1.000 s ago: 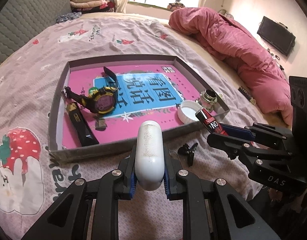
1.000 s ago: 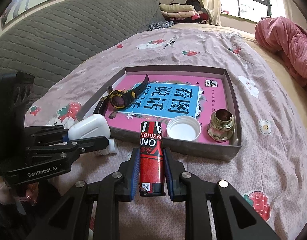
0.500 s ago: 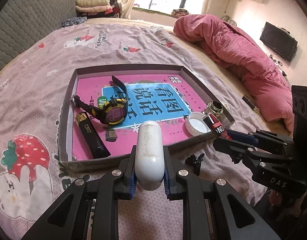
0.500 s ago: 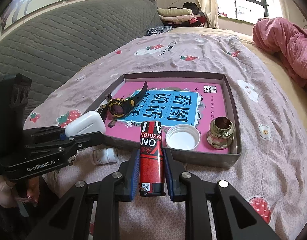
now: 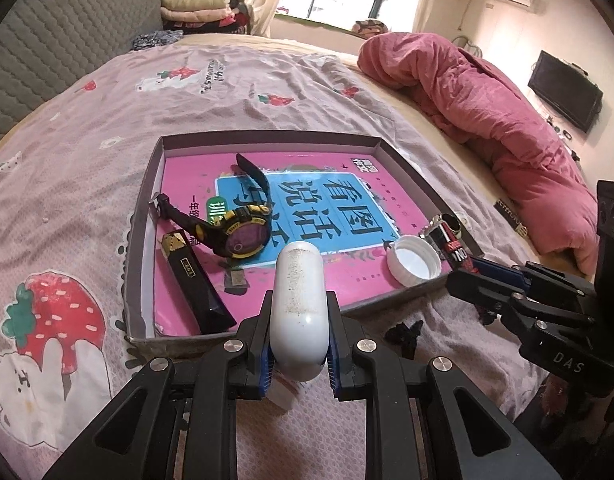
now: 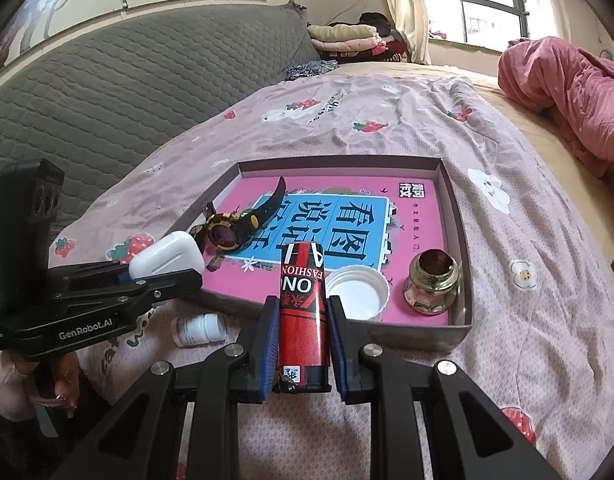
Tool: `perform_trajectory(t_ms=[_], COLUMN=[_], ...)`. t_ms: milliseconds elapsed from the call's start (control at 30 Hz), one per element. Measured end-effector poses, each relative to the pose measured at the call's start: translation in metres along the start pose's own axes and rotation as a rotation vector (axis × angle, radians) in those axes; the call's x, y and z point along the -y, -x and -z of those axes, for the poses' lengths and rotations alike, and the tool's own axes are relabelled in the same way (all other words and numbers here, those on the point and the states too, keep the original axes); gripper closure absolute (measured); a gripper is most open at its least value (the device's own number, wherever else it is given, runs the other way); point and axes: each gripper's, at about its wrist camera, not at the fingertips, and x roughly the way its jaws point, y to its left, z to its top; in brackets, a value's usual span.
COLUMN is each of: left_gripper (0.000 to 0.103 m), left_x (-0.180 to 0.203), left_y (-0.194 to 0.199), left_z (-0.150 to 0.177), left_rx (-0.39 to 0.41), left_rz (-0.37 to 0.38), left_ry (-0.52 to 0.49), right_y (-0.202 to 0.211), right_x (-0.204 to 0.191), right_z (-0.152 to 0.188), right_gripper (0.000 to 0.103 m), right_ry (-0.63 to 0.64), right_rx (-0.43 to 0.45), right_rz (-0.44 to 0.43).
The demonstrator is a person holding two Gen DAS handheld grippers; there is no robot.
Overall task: Organize rigid objects
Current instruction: 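Lift the white oblong bottle with left gripper while right gripper lifts the red lighter toward the tray, then lower the red lighter beside the brass cap with right gripper while left gripper carries the bottle over the tray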
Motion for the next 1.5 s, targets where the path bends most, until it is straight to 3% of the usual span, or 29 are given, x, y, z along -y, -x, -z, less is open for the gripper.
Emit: perform_trajectory(t_ms=[667, 1500], left_gripper=[0.082, 0.082], left_x=[-0.007, -0.008], left_y=[-0.017, -0.047], left_z=[-0.011, -0.026], left_rx=[-0.007, -0.021], left_rz=[-0.045, -0.046], left_ry=[0.006, 0.004], right_y=[-0.01, -0.029], right_x=[0.013, 0.02], right_z=[-0.019, -0.022], right_gripper=[0.079, 0.079], right_ry=[-0.028, -0.024], right_rx=[0.037, 0.014], right_rz=[0.024, 0.076])
